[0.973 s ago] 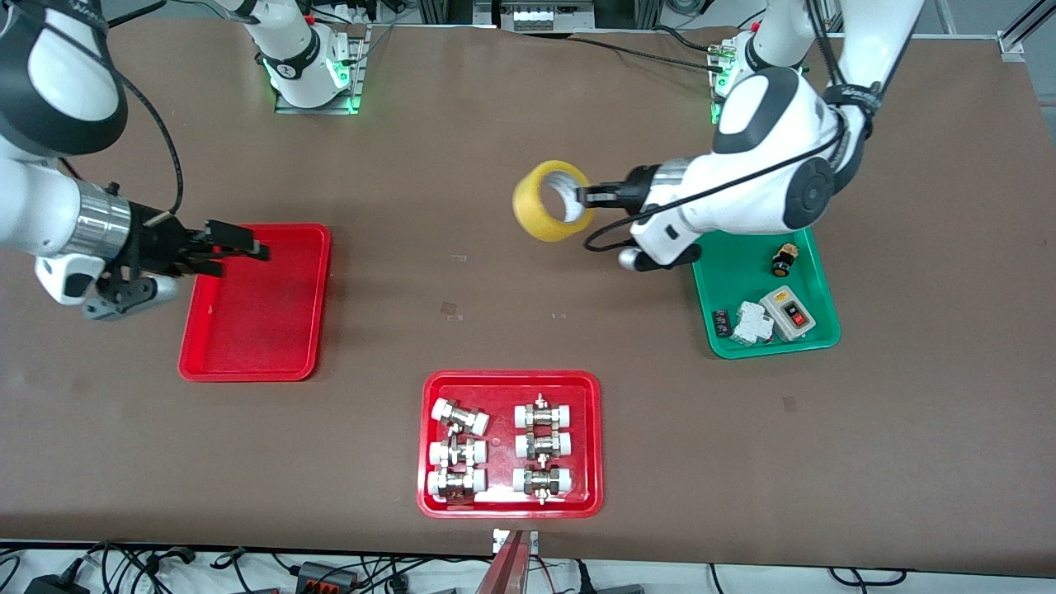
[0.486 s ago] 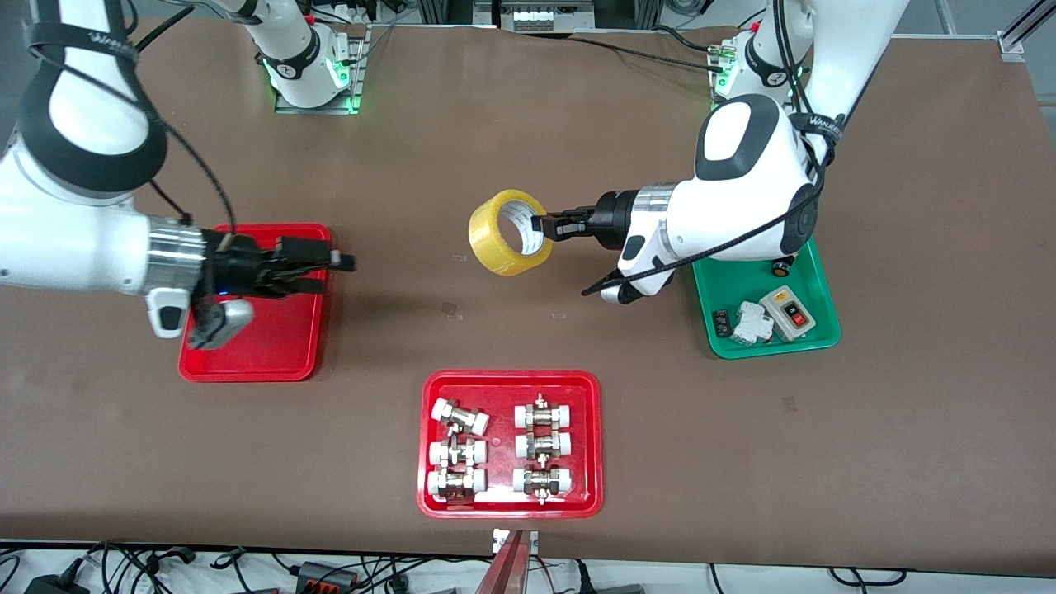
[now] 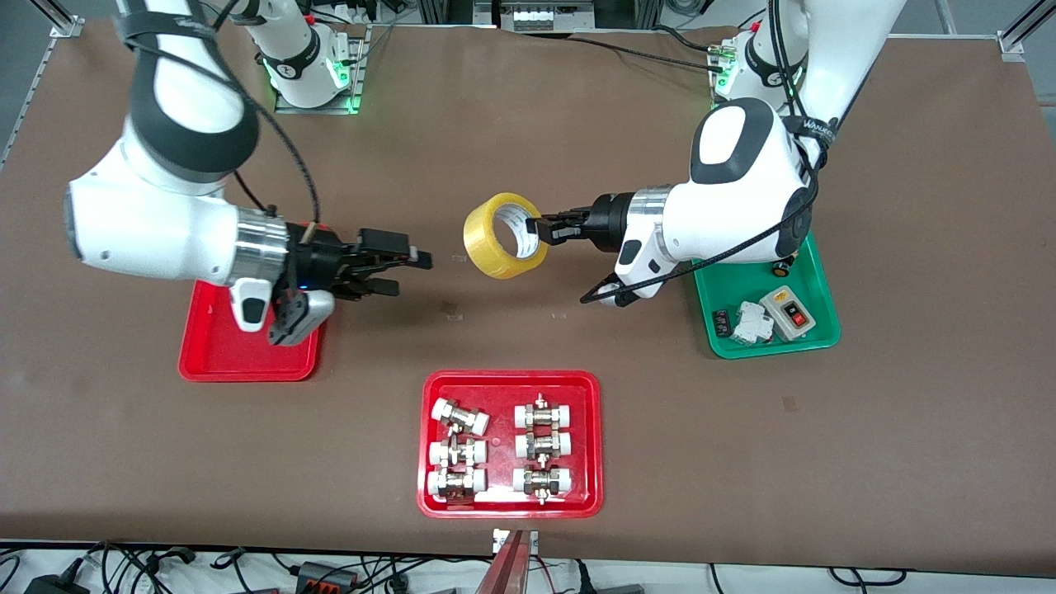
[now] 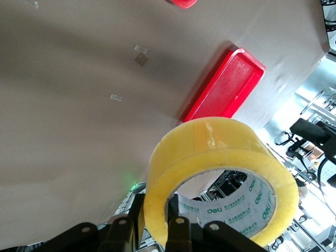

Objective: Left arm passes tape to right arm into tray
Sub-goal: 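Carry the tape toward center with the left gripper while the right gripper approaches, then close the right gripper on the tape rim beside the left gripper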

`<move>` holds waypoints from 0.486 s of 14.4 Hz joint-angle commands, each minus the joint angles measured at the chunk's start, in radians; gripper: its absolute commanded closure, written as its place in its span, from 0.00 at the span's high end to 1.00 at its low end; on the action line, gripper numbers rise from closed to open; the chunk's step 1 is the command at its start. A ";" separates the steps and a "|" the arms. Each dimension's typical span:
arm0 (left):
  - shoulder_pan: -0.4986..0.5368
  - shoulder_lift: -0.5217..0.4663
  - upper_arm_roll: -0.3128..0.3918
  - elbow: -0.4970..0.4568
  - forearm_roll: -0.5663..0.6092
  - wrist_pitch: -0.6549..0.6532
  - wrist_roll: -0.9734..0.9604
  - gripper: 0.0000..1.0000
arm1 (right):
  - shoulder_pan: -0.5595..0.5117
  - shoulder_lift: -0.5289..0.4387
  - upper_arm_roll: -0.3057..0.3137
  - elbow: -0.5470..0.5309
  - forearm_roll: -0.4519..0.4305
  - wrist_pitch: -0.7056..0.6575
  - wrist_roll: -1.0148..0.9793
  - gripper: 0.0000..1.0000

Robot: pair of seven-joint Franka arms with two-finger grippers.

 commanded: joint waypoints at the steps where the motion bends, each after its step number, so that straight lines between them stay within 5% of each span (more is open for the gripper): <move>1: -0.006 0.011 0.001 0.033 -0.027 0.000 -0.015 0.01 | 0.053 0.010 -0.008 0.043 0.013 0.028 0.065 1.00; 7: -0.008 0.013 0.001 0.034 -0.027 0.001 -0.035 0.01 | 0.112 0.010 -0.008 0.044 0.015 0.079 0.145 1.00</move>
